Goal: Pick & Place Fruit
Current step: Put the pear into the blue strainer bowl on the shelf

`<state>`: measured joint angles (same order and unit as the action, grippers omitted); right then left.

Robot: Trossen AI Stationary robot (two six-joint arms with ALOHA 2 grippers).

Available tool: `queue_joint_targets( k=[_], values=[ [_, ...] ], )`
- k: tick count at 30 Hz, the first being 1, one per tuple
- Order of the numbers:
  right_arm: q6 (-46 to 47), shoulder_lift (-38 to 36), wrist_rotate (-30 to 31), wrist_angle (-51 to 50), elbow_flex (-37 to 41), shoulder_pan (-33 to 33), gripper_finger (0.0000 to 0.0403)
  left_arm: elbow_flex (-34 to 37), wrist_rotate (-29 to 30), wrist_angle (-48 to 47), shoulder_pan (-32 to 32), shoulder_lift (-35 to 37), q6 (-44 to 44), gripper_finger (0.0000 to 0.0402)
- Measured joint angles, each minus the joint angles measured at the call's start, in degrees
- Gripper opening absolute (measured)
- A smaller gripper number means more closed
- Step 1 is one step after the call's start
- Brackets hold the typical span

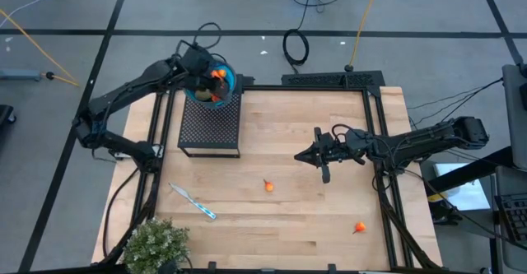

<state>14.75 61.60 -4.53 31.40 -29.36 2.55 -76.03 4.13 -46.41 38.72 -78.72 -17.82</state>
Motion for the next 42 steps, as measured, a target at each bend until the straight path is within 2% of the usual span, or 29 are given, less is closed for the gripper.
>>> queue_joint_targets(
  k=[7,15,17,22,24,30,37,42],
  values=[
    [1.11,0.0,-0.01,-0.8,0.02,0.02,0.0,0.0,0.5,0.02,-2.63,6.18,3.08,0.0104],
    [2.51,0.0,-0.27,-3.07,0.02,0.09,0.0005,-0.02,2.38,-0.03,-12.22,11.67,6.86,0.0022],
    [2.4,0.02,-2.33,-4.03,0.02,0.16,0.0003,-0.02,2.87,-0.03,-14.52,13.07,5.96,0.0006],
    [1.68,0.04,-11.51,-5.18,0.02,0.58,0.0001,0.82,7.57,0.1,-20.36,16.33,2.8,0.001],
    [1.68,0.04,-12.2,-5.11,0.02,1.53,0.0001,1.94,8.52,0.07,-22.44,17.73,1.7,0.0005],
    [1.29,0.02,-12.26,-6.02,0.02,6.95,0.0001,9.0,9.37,5.7,-28.2,22.47,-0.96,0.0006],
    [1.35,-2.26,-12.29,-15.73,0.02,16.32,0.0,19.05,8.02,17.26,-34.18,28.8,1.01,0.0006],
    [5.76,-4.39,-12.27,-21.74,0.02,23.19,0.0,26.2,7.86,24.05,-37.4,33.19,0.52,0.0002]
  ],
)
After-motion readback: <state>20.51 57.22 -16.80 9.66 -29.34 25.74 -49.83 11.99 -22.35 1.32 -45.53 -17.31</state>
